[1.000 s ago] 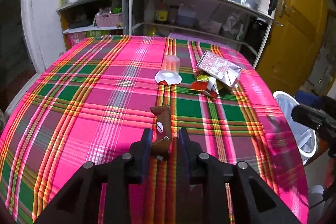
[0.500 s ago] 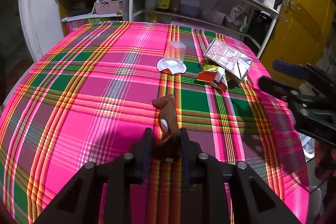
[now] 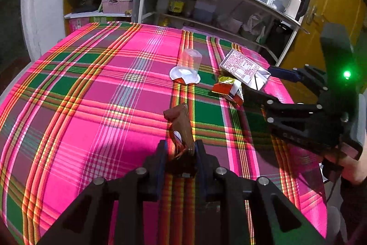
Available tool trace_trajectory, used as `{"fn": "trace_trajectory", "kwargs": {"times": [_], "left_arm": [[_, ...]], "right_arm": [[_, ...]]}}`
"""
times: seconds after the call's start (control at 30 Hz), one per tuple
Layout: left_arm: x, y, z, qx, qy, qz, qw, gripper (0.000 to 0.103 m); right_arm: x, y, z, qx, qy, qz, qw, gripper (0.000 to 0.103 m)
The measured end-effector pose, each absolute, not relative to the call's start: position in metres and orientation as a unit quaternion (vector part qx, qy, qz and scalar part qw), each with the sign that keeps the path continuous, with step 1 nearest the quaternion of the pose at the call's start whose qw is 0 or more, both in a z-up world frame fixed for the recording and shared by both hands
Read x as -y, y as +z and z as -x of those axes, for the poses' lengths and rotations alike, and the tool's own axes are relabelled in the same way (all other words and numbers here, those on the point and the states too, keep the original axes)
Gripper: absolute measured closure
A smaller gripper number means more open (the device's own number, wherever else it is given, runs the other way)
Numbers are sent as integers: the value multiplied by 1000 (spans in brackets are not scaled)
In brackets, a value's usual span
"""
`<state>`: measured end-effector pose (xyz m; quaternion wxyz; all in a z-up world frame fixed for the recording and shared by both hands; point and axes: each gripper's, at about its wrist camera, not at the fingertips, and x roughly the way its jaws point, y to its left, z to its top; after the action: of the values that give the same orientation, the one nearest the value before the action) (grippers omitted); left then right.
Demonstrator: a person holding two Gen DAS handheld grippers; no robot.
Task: Collect trash
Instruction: 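Grasp the brown wrapper with the left tool while the right tool grasps the pink milk carton, then carry the brown wrapper and pink milk carton over the trash bin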
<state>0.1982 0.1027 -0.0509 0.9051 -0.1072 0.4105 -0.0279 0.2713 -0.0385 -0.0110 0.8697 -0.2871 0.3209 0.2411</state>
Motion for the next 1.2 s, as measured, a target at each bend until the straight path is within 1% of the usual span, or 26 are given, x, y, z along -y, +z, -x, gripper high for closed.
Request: {"fn": "trace_trajectory", "kwargs": {"times": [0.03, 0.1, 0.23, 0.37, 0.53, 0.87, 1.2], "left_arm": [[-103, -51, -198, -410, -29, 108, 905, 79], [-102, -50, -197, -408, -30, 110, 906, 79], [-101, -47, -195, -401, -28, 106, 909, 79], [-98, -43, -188, -391, -29, 102, 914, 79], [-88, -39, -178, -386, -35, 99, 916, 79], [-63, -17, -148, -363, -52, 88, 926, 79], [-25, 6, -116, -340, -88, 80, 933, 79]], "right_arm": [[40, -10, -273, -327, 245, 278, 869, 54], [42, -8, -274, -331, 243, 265, 872, 58], [53, 0, -275, -343, 250, 220, 878, 61], [72, 14, -270, -354, 260, 150, 886, 64], [93, 23, -251, -366, 268, 97, 886, 64], [144, 49, -193, -351, 267, 19, 897, 64], [190, 60, -137, -340, 246, -14, 908, 64]]}}
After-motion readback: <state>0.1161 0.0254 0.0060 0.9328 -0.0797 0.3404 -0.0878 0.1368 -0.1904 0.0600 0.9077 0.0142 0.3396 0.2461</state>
